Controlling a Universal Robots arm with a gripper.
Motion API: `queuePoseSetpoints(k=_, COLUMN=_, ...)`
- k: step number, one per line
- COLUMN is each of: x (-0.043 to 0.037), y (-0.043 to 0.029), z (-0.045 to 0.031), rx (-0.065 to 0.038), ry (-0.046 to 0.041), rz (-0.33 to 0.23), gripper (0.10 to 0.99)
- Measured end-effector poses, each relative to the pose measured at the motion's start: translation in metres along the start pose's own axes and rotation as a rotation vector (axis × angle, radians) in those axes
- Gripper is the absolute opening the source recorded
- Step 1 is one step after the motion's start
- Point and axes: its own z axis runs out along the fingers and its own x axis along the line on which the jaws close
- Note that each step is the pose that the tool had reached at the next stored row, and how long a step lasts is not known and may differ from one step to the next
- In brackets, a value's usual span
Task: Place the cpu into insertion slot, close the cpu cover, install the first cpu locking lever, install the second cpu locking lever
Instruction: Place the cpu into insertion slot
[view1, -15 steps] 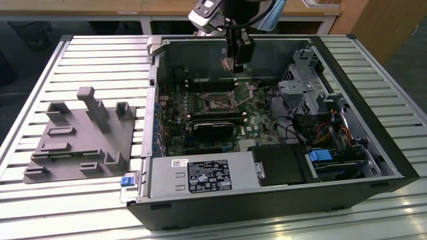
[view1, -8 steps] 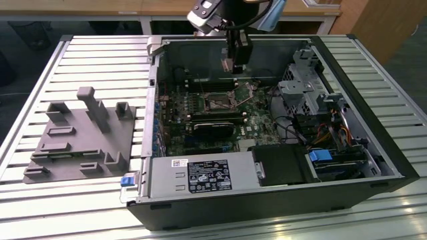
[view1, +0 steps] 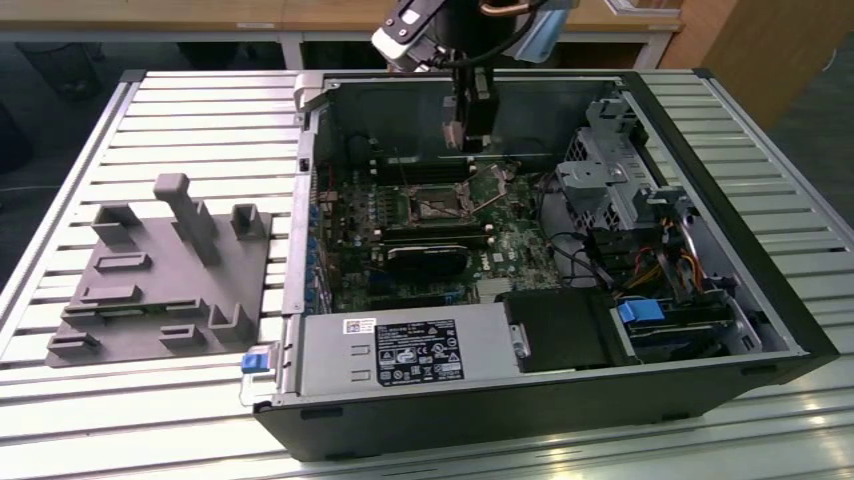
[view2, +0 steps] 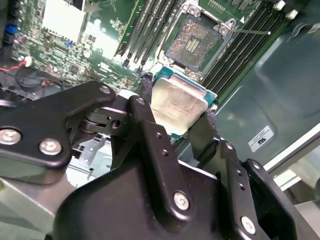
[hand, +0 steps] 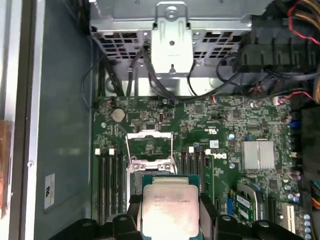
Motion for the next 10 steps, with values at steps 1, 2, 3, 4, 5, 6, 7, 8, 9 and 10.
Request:
queuePoseSetpoints(k=1, x=0.0000, y=-0.0001, z=0.0010, rx=0.000, ry=0.0039, rz=-0.014, gripper=0.541)
queuePoseSetpoints(k=2, x=0.0000, y=-0.0003, z=0.0018, rx=0.001, ry=0.0073, rz=-0.025, gripper=0.541)
queuePoseSetpoints(k=3, x=-0.0001, y=-0.0006, z=0.0031, rx=0.001, ry=0.0112, rz=-0.036, gripper=0.541)
queuePoseSetpoints(k=4, x=-0.0001, y=-0.0009, z=0.0039, rx=0.001, ry=0.0120, rz=-0.036, gripper=0.541)
queuePoseSetpoints(k=5, x=-0.0001, y=-0.0009, z=0.0044, rx=0.001, ry=0.0119, rz=-0.036, gripper=0.541)
queuePoseSetpoints(k=6, x=-0.0001, y=-0.0010, z=0.0048, rx=0.001, ry=0.0118, rz=-0.037, gripper=0.541)
queuePoseSetpoints(k=7, x=-0.0001, y=-0.0011, z=0.0052, rx=0.001, ry=0.0118, rz=-0.037, gripper=0.541)
queuePoseSetpoints(k=8, x=-0.0001, y=-0.0012, z=0.0056, rx=0.001, ry=0.0119, rz=-0.037, gripper=0.541)
queuePoseSetpoints(k=9, x=-0.0002, y=-0.0013, z=0.0060, rx=0.001, ry=0.0119, rz=-0.036, gripper=0.541)
queuePoseSetpoints(k=10, x=-0.0002, y=-0.0013, z=0.0063, rx=0.001, ry=0.0118, rz=-0.036, gripper=0.541)
